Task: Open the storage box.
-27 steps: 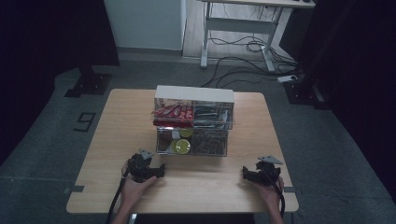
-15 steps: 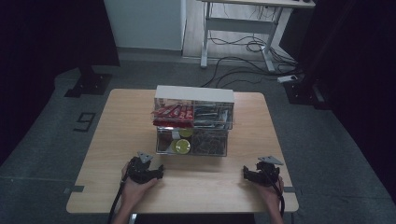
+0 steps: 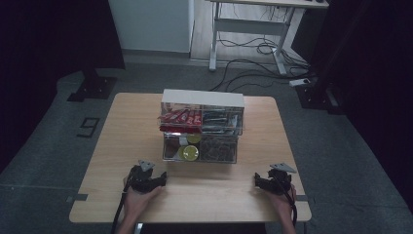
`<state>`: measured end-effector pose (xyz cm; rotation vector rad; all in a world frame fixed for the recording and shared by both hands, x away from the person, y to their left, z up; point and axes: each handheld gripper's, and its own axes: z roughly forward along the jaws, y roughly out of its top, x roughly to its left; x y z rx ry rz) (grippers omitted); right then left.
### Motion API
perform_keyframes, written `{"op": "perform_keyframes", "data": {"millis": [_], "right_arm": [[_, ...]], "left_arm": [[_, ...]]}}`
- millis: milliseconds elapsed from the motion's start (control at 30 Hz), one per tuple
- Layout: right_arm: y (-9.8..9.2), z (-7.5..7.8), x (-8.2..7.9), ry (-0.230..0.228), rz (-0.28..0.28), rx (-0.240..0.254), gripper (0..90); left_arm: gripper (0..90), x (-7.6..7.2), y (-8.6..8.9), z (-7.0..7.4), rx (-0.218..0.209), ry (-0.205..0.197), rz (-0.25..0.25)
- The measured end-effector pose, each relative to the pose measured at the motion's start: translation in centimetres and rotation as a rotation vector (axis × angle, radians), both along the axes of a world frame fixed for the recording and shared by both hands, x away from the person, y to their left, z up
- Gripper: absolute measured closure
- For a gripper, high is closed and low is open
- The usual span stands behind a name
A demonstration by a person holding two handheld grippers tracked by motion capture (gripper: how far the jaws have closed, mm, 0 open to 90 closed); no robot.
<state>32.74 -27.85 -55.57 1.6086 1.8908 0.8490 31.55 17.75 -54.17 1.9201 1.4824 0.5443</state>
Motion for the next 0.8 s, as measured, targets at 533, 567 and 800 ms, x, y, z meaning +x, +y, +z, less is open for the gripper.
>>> {"op": "perform_keyframes", "data": {"millis": [533,567,800], "right_arm": [[0.0,0.0,0.1,0.0,-0.011,-0.001,13.5],[0.0,0.0,0.1,0.0,-0.011,-0.001,13.5],[0.0,0.0,0.1,0.0,-0.011,-0.001,13.5]], "left_arm": [[44.1,-1.7,1.7,3.8,-0.054,-0.09,-0.009],[45.5,-1.7,1.7,3.8,-0.054,-0.09,-0.009],[53.1,-2.2,1.6,5.3,-0.064,-0.127,-0.016]]}}
